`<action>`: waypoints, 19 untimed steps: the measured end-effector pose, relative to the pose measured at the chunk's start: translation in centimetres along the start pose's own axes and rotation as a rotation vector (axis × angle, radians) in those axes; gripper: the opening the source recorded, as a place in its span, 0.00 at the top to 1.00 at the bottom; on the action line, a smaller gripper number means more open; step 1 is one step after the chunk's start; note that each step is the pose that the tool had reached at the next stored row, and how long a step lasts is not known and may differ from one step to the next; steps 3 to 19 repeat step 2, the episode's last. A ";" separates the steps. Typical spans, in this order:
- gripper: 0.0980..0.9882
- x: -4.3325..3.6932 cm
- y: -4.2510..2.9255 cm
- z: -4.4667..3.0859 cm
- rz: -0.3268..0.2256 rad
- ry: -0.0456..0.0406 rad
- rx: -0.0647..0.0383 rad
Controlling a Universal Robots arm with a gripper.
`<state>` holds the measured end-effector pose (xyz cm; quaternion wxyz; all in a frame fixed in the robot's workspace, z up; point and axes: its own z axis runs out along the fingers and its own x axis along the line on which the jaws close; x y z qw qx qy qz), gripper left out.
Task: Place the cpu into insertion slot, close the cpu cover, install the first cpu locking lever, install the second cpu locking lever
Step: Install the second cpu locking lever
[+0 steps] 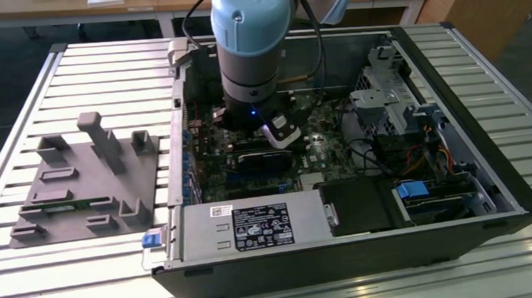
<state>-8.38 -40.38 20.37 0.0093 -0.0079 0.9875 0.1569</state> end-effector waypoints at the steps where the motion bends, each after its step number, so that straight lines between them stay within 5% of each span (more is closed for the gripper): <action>1: 0.99 0.01 0.00 0.00 0.000 0.0000 0.000; 19: 0.99 0.01 0.00 0.00 0.000 0.0000 0.000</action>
